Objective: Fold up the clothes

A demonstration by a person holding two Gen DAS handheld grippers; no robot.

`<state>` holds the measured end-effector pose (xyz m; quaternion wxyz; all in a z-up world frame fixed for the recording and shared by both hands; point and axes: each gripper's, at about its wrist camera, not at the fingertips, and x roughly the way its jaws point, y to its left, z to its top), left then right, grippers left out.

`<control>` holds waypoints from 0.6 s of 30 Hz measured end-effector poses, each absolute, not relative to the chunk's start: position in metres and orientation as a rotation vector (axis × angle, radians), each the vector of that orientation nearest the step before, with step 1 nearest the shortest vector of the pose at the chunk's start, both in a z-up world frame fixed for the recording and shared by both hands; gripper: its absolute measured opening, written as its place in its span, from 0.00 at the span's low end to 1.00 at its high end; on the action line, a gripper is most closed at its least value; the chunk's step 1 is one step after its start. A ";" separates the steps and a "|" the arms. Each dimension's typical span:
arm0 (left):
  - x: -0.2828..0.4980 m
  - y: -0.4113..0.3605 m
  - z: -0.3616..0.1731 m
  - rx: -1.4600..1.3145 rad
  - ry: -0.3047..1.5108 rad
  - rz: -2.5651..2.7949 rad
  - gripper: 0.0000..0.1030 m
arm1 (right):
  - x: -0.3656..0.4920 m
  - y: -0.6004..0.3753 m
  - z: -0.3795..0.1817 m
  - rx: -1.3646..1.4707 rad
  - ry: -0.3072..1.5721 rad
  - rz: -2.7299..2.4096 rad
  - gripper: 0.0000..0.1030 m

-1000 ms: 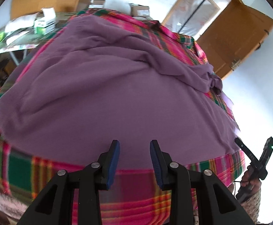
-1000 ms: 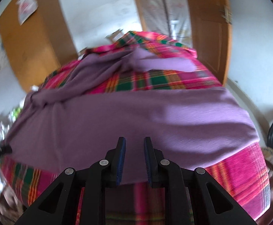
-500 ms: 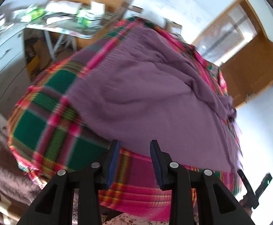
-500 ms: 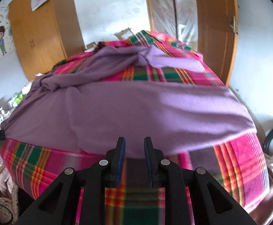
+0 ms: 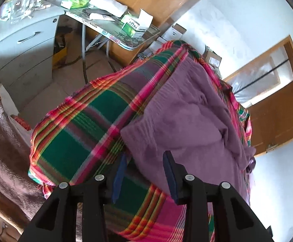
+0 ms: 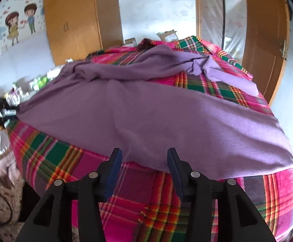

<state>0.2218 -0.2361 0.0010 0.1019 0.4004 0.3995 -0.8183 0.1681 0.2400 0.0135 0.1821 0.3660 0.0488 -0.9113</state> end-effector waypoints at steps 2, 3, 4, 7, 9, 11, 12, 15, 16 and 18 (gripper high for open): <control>0.217 -0.237 0.001 1.177 1.192 -2.403 0.37 | 0.166 0.235 0.009 1.040 0.174 -2.576 0.48; 0.215 -0.237 0.001 1.175 1.201 -2.397 0.37 | 0.166 0.234 0.007 1.038 0.192 -2.582 0.48; 0.213 -0.237 0.000 1.173 1.209 -2.392 0.37 | 0.167 0.232 0.006 1.033 0.210 -2.590 0.48; 0.213 -0.238 0.000 1.155 1.206 -2.387 0.25 | 0.167 0.229 0.005 1.021 0.233 -2.606 0.48; 0.213 -0.238 0.000 1.144 1.204 -2.383 0.15 | 0.167 0.229 0.006 1.016 0.232 -2.615 0.46; 0.214 -0.239 0.001 1.132 1.207 -2.382 0.11 | 0.167 0.228 0.007 1.016 0.230 -2.622 0.28; 0.215 -0.238 0.002 1.123 1.206 -2.388 0.11 | 0.167 0.228 0.007 1.017 0.232 -2.629 0.21; 0.220 -0.239 0.006 1.077 1.223 -2.414 0.09 | 0.167 0.227 0.008 1.028 0.236 -2.637 0.06; 0.223 -0.240 0.006 1.066 1.236 -2.410 0.09 | 0.168 0.227 0.009 1.028 0.234 -2.639 0.05; 0.228 -0.242 0.008 1.049 1.237 -2.410 0.09 | 0.170 0.229 0.011 1.030 0.215 -2.639 0.05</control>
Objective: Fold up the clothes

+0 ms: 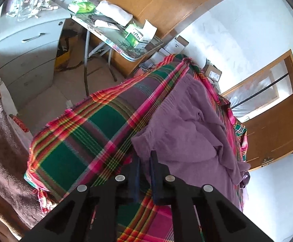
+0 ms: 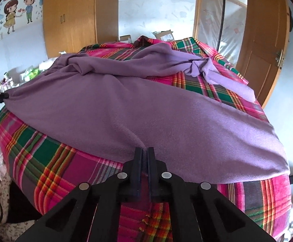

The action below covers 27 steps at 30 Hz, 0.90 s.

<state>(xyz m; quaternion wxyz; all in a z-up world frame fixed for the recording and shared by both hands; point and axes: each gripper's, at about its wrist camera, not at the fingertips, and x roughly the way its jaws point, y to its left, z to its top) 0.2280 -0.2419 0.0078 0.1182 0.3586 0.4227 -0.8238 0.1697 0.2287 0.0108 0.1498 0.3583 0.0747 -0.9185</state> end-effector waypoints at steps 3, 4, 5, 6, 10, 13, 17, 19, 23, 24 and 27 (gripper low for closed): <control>0.235 -0.244 0.006 1.046 1.282 -2.397 0.09 | 0.171 0.234 0.016 1.023 0.168 -2.638 0.05; 0.238 -0.244 0.006 1.046 1.294 -2.390 0.09 | 0.172 0.236 0.018 1.021 0.156 -2.636 0.05; 0.239 -0.243 0.007 1.046 1.280 -2.397 0.09 | 0.173 0.236 0.019 1.021 0.151 -2.633 0.05; 0.240 -0.242 0.008 1.046 1.268 -2.404 0.09 | 0.173 0.236 0.019 1.024 0.147 -2.628 0.05; 0.241 -0.242 0.006 1.049 1.272 -2.390 0.09 | 0.169 0.236 0.012 1.066 0.143 -2.605 0.05; 0.240 -0.244 0.000 1.065 1.276 -2.360 0.09 | 0.165 0.237 0.010 1.085 0.135 -2.588 0.05; 0.237 -0.246 -0.003 1.080 1.296 -2.333 0.09 | 0.161 0.243 0.016 1.123 0.101 -2.569 0.14; 0.236 -0.246 -0.004 1.088 1.285 -2.325 0.09 | 0.161 0.247 0.020 1.097 0.073 -2.569 0.16; 0.234 -0.247 -0.007 1.114 1.301 -2.302 0.10 | 0.156 0.250 0.014 1.153 0.064 -2.538 0.16; 0.234 -0.247 -0.007 1.118 1.304 -2.299 0.11 | 0.155 0.249 0.013 1.166 0.073 -2.528 0.16; 0.231 -0.246 -0.001 1.132 1.267 -2.324 0.13 | 0.151 0.250 0.021 1.170 0.100 -2.516 0.16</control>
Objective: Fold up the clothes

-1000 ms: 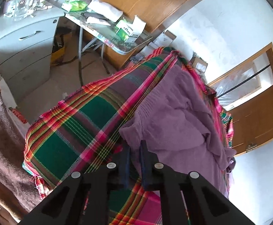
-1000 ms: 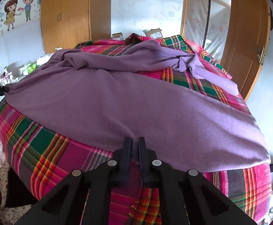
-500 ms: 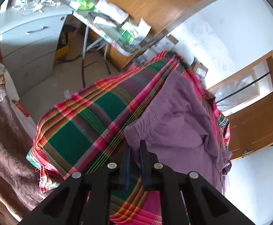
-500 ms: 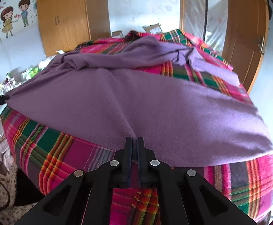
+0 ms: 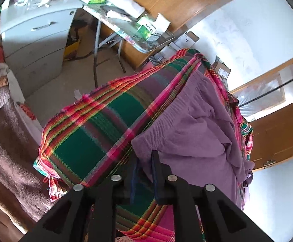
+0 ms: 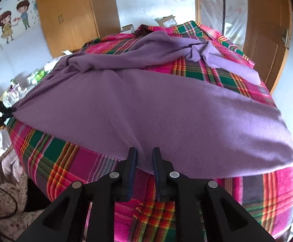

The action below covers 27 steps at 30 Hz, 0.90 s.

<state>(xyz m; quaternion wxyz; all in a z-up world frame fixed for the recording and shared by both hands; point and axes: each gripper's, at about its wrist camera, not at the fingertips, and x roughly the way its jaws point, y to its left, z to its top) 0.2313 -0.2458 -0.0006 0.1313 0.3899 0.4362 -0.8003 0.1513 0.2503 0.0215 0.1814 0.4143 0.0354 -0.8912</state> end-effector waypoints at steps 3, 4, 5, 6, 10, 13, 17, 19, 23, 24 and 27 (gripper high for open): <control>0.229 -0.248 0.009 1.131 1.251 -2.344 0.14 | 0.144 0.254 0.035 1.153 0.107 -2.523 0.16; 0.228 -0.249 0.013 1.126 1.244 -2.349 0.16 | 0.141 0.255 0.041 1.146 0.104 -2.528 0.16; 0.228 -0.251 0.017 1.120 1.223 -2.352 0.18 | 0.138 0.255 0.046 1.138 0.100 -2.530 0.16; 0.228 -0.252 0.020 1.112 1.205 -2.348 0.18 | 0.134 0.256 0.051 1.131 0.096 -2.527 0.16; 0.227 -0.262 0.038 1.082 1.161 -2.376 0.20 | 0.118 0.249 0.069 1.099 0.123 -2.513 0.16; 0.213 -0.267 0.059 1.071 1.083 -2.423 0.29 | 0.098 0.236 0.085 1.066 0.193 -2.512 0.18; 0.168 -0.259 0.092 1.079 0.932 -2.571 0.32 | 0.062 0.216 0.108 0.998 0.199 -2.467 0.22; 0.142 -0.251 0.105 1.094 0.849 -2.640 0.32 | 0.043 0.206 0.114 0.990 0.195 -2.452 0.22; 0.090 -0.228 0.115 1.169 0.700 -2.761 0.33 | 0.001 0.182 0.117 1.012 0.215 -2.410 0.23; 0.076 -0.221 0.115 1.187 0.643 -2.780 0.33 | -0.010 0.176 0.115 1.023 0.232 -2.403 0.23; 0.037 -0.202 0.106 1.306 0.540 -2.828 0.33 | -0.036 0.160 0.109 1.051 0.266 -2.375 0.23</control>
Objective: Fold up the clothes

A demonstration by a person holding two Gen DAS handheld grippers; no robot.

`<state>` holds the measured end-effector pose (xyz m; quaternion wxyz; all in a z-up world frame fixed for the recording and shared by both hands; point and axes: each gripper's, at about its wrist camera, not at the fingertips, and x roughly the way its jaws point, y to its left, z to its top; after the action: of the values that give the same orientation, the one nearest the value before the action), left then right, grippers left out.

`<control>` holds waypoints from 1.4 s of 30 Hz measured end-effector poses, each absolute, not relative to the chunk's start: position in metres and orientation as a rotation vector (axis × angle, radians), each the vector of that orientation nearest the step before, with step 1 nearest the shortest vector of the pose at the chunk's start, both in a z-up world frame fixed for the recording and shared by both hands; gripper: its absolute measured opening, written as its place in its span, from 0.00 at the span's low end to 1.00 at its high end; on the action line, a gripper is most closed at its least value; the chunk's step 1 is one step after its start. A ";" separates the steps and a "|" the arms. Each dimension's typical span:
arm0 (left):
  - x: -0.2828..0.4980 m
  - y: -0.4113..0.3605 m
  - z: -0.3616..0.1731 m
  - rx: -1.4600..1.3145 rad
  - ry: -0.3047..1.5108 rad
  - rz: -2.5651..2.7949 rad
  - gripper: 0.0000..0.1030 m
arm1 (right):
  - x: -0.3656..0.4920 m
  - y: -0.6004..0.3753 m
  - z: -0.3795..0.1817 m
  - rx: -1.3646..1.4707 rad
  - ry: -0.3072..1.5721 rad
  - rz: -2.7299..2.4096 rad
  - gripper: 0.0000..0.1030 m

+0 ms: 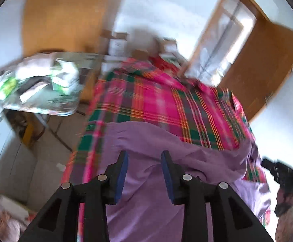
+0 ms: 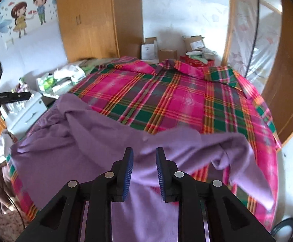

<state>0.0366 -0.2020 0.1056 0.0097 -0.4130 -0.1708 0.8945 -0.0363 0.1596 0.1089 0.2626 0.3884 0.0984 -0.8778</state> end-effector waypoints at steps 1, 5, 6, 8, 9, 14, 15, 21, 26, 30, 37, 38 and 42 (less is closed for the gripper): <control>0.024 -0.197 0.103 -1.283 -0.524 2.772 0.33 | -0.046 0.154 0.106 1.061 0.272 -2.357 0.26; -0.022 -0.185 0.087 -1.319 -0.454 2.691 0.34 | -0.081 0.128 0.096 1.103 0.319 -2.295 0.37; -0.031 -0.183 0.084 -1.337 -0.426 2.682 0.34 | -0.088 0.123 0.093 1.118 0.326 -2.267 0.37; -0.050 -0.180 0.078 -1.374 -0.368 2.663 0.34 | -0.103 0.111 0.086 1.153 0.345 -2.205 0.37; -0.055 -0.178 0.075 -1.391 -0.334 2.656 0.34 | -0.110 0.106 0.082 1.165 0.369 -2.198 0.37; -0.083 -0.171 0.054 -1.494 -0.123 2.593 0.35 | -0.139 0.091 0.051 1.301 0.425 -2.081 0.37; -0.086 -0.172 0.050 -1.517 -0.107 2.578 0.35 | -0.142 0.091 0.047 1.320 0.441 -2.071 0.37; -0.100 -0.172 0.032 -1.573 -0.018 2.531 0.35 | -0.154 0.093 0.029 1.380 0.507 -2.015 0.37; -0.112 -0.176 0.024 -1.568 -0.005 2.498 0.35 | -0.157 0.093 0.021 1.378 0.519 -1.974 0.37; -0.114 -0.165 0.014 -1.599 0.083 2.452 0.35 | -0.156 0.093 0.020 1.364 0.517 -1.962 0.37; -0.114 -0.161 0.009 -1.589 0.098 2.420 0.35 | -0.150 0.085 0.017 1.356 0.542 -1.952 0.36; -0.113 -0.161 0.009 -1.589 0.096 2.415 0.35 | -0.150 0.080 0.016 1.353 0.551 -1.943 0.35; -0.110 -0.161 0.008 -1.579 0.129 2.398 0.35 | -0.143 0.075 0.017 1.325 0.583 -1.909 0.20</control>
<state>-0.1096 -0.1611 0.0084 0.1335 -0.5444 0.0444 0.8270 -0.1431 0.0746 0.0172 0.3643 0.5152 0.2267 -0.7419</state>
